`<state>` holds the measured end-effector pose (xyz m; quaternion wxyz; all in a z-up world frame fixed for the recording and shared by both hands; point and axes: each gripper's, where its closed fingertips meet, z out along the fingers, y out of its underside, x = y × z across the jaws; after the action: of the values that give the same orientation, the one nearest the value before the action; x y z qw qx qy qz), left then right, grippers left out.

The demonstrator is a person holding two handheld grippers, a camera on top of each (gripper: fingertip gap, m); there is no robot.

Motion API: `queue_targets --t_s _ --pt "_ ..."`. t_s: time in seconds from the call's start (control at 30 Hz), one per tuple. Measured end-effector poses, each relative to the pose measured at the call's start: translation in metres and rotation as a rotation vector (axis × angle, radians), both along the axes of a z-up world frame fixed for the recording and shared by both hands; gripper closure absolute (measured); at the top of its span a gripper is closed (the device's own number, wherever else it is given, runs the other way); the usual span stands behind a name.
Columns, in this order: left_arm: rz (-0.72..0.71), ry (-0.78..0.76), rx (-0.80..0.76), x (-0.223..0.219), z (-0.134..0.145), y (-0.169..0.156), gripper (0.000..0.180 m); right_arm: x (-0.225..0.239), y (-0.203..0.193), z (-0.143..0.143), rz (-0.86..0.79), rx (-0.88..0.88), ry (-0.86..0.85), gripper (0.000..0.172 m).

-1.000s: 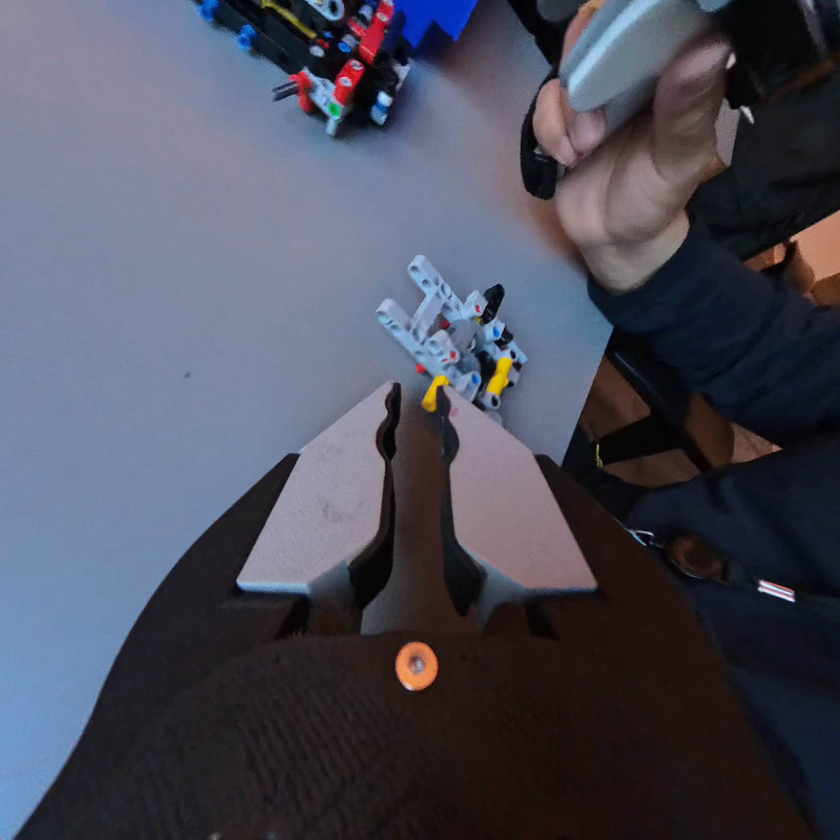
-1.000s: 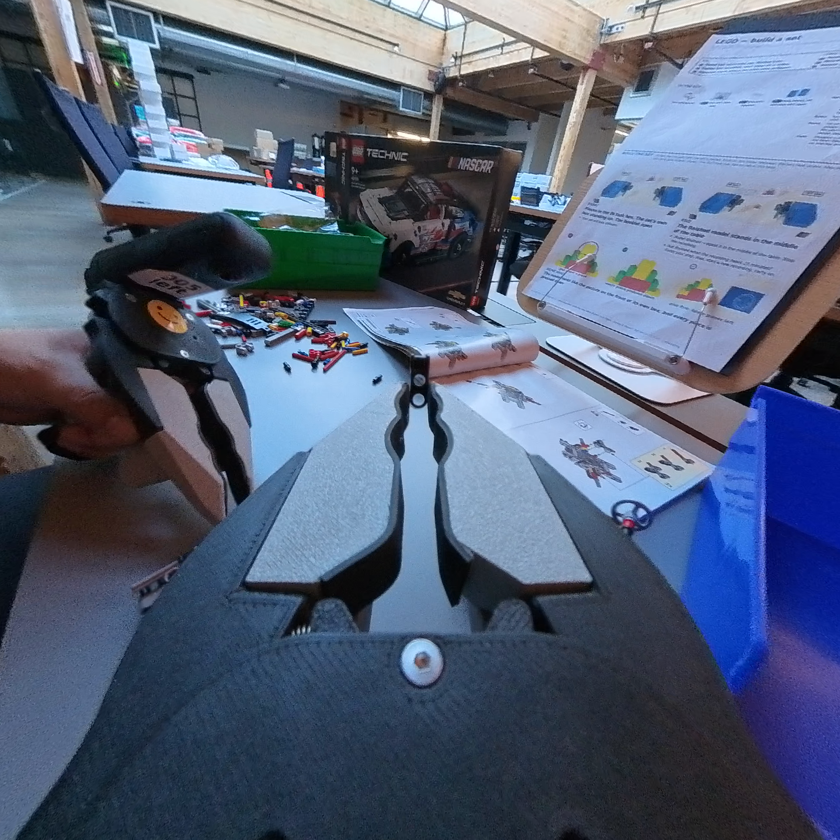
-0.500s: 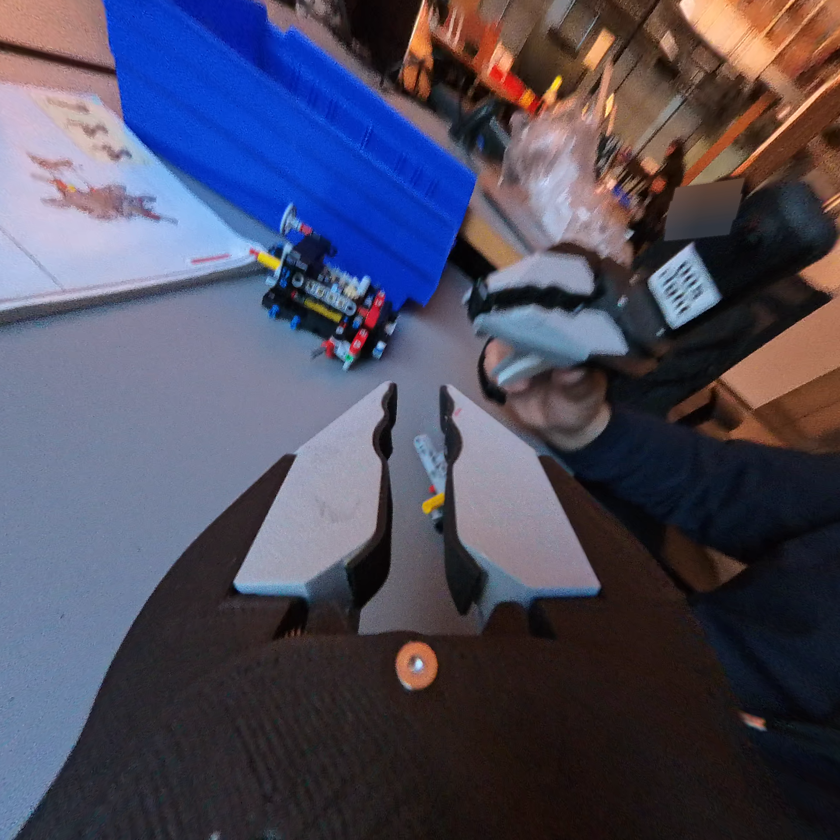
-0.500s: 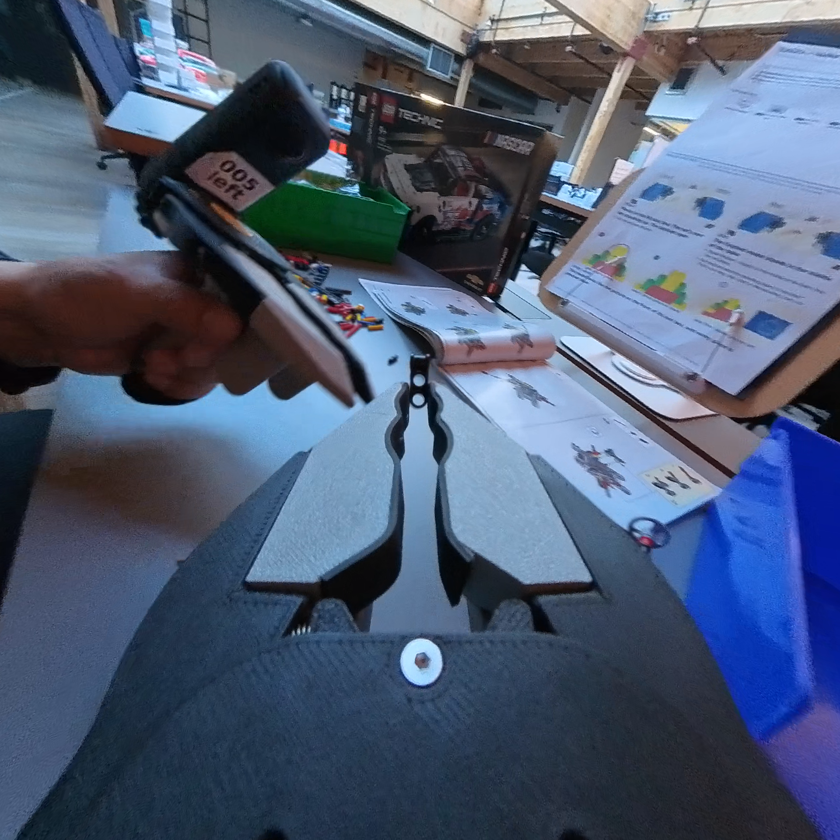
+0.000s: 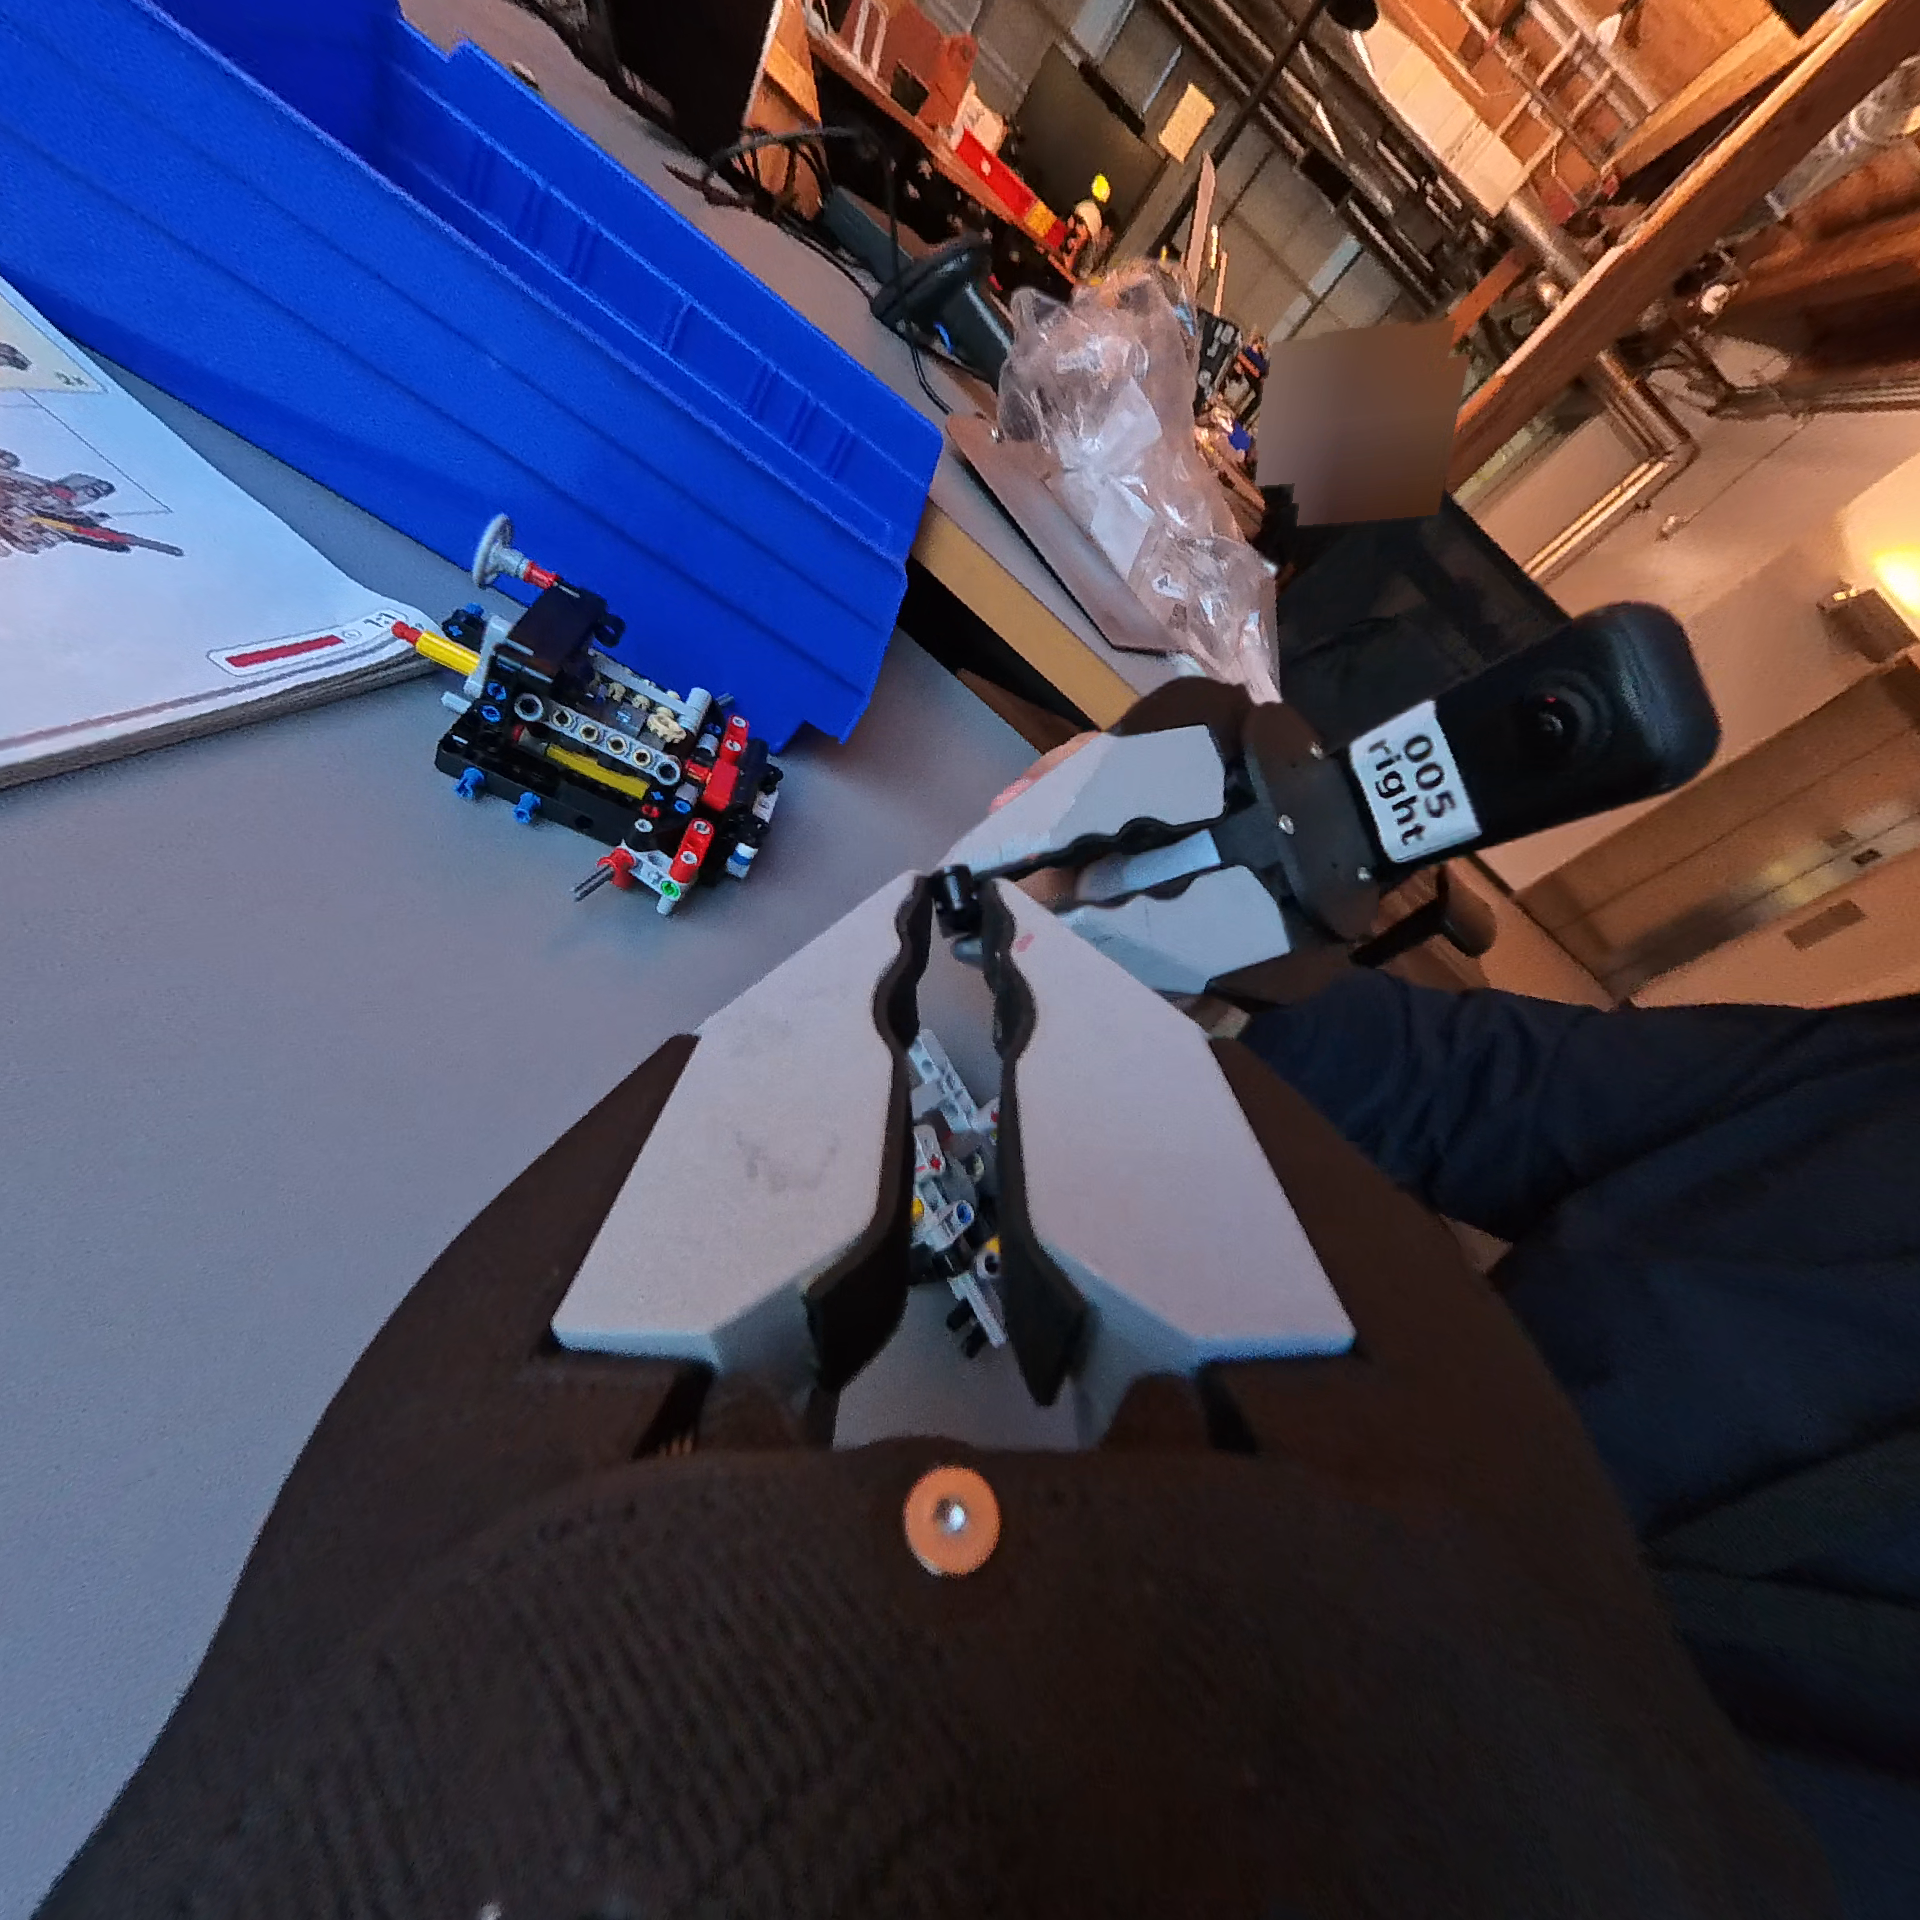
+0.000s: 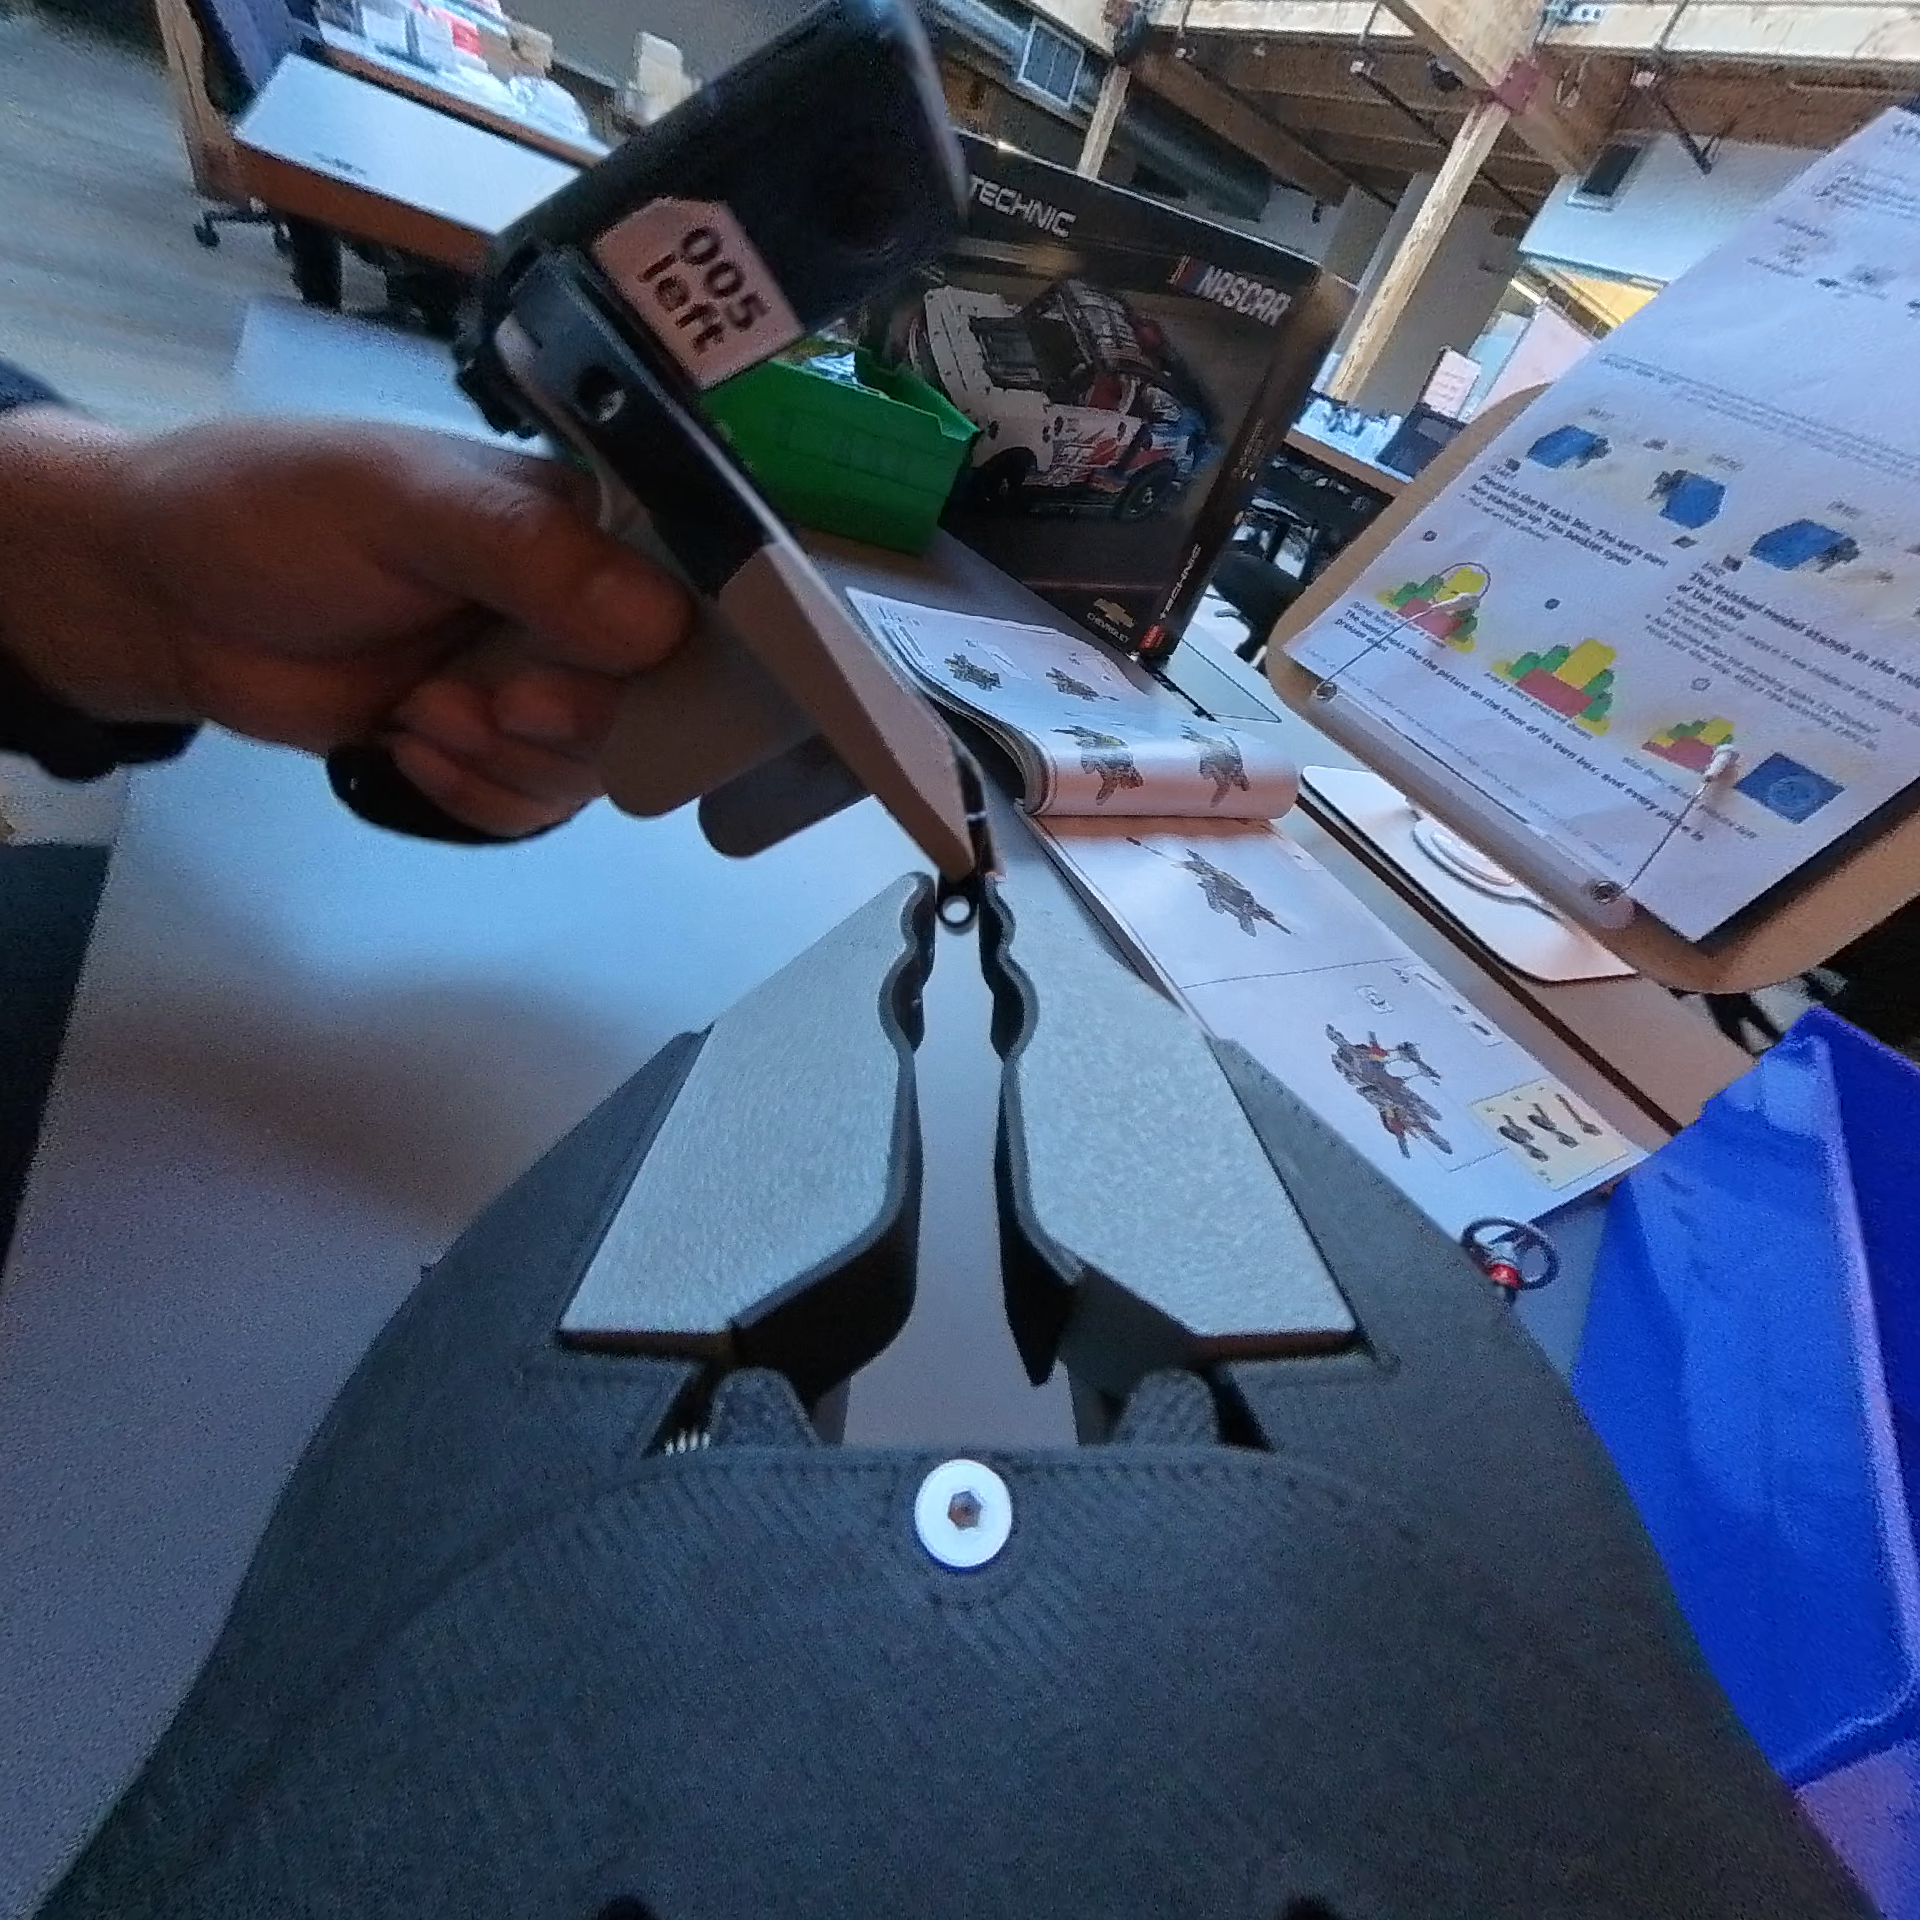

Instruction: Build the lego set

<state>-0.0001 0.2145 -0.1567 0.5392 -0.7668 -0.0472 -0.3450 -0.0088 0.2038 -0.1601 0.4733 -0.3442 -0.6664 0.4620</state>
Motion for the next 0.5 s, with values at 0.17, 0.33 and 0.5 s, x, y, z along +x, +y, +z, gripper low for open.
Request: queue_targets --t_s 0.17,0.33,0.5 --pt "-0.212 -0.071 -0.138 0.0 -0.002 -0.009 0.175 0.004 -0.015 -0.011 0.075 0.119 -0.018 0.15" --pt "-0.388 -0.096 -0.266 0.01 -0.013 -0.027 0.175 0.005 -0.019 -0.015 0.08 0.202 -0.011 0.154" --pt "-0.425 -0.156 -0.275 0.014 -0.015 -0.034 0.175 0.007 -0.026 -0.015 0.093 0.278 0.024 0.148"
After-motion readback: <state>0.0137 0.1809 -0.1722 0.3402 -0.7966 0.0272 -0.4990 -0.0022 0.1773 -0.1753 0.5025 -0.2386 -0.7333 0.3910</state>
